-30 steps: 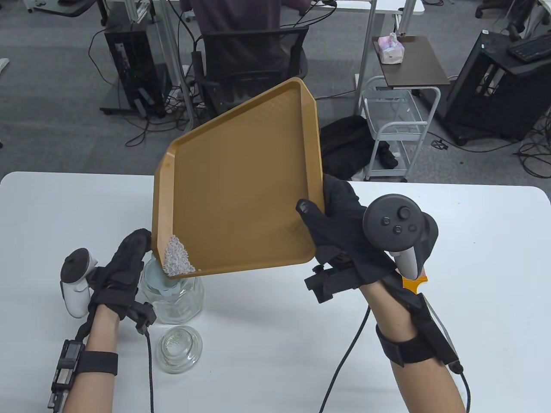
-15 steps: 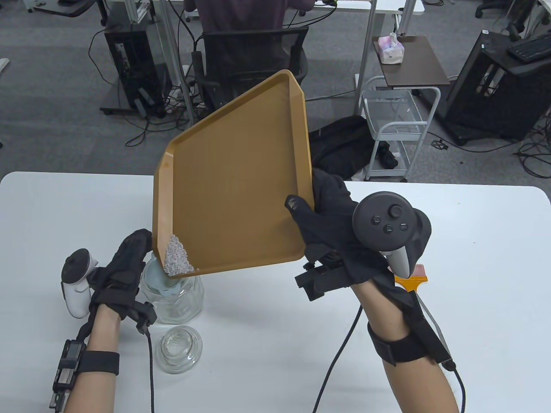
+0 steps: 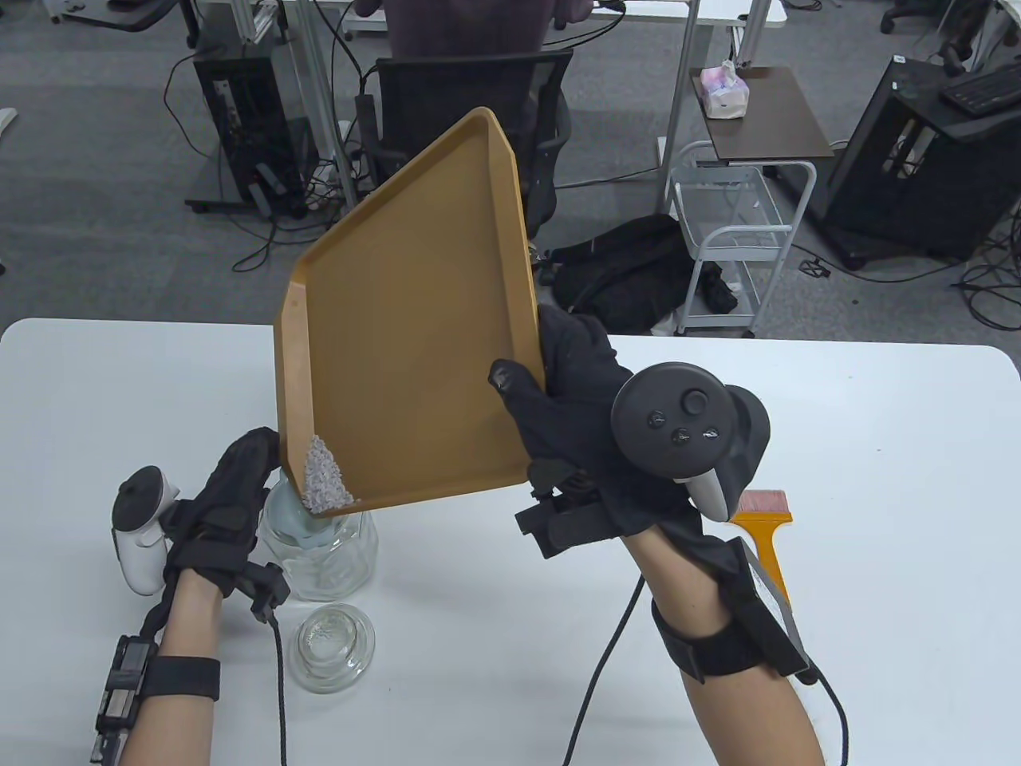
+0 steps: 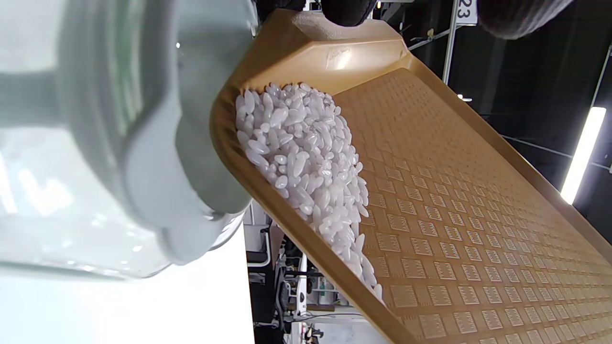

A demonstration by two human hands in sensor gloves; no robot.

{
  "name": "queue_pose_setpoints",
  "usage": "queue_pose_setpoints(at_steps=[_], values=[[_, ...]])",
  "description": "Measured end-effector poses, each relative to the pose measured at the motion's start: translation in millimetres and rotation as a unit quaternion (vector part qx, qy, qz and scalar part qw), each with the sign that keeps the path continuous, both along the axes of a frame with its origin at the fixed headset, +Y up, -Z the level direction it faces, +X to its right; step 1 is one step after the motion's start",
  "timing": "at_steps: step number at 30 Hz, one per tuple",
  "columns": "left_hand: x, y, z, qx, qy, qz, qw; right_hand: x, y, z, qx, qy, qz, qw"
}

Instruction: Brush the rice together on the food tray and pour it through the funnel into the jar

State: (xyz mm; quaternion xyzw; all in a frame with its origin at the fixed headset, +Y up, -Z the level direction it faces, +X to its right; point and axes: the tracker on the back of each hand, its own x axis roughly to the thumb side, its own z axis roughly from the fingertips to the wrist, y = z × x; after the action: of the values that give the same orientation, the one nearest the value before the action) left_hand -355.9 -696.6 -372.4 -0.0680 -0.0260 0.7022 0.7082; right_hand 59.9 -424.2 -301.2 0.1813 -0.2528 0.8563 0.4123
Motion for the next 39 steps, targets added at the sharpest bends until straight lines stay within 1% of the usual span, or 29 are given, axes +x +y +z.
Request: queue_pose_setpoints(at_steps=[11, 16, 21, 29, 32, 39], values=[[-2, 0, 0, 0.001, 0.000, 0.004, 1.000, -8, 6, 5, 0.010, 0.002, 0.009, 1.000], [-2, 0, 0, 0.003, -0.002, 0.005, 1.000, -11, 8, 10, 0.029, 0.010, 0.014, 0.999], [-3, -1, 0, 0.009, -0.004, 0.018, 1.000, -16, 11, 21, 0.053, 0.018, 0.027, 0.998], [-5, 0, 1, 0.011, 0.001, 0.014, 1.000, -25, 12, 34, 0.091, 0.028, 0.043, 0.995], [-6, 1, 1, 0.013, 0.002, 0.017, 1.000, -29, 12, 42, 0.111, 0.039, 0.049, 0.992], [-5, 1, 4, 0.018, 0.011, 0.024, 0.999, -37, 12, 58, 0.131, 0.073, 0.051, 0.987]])
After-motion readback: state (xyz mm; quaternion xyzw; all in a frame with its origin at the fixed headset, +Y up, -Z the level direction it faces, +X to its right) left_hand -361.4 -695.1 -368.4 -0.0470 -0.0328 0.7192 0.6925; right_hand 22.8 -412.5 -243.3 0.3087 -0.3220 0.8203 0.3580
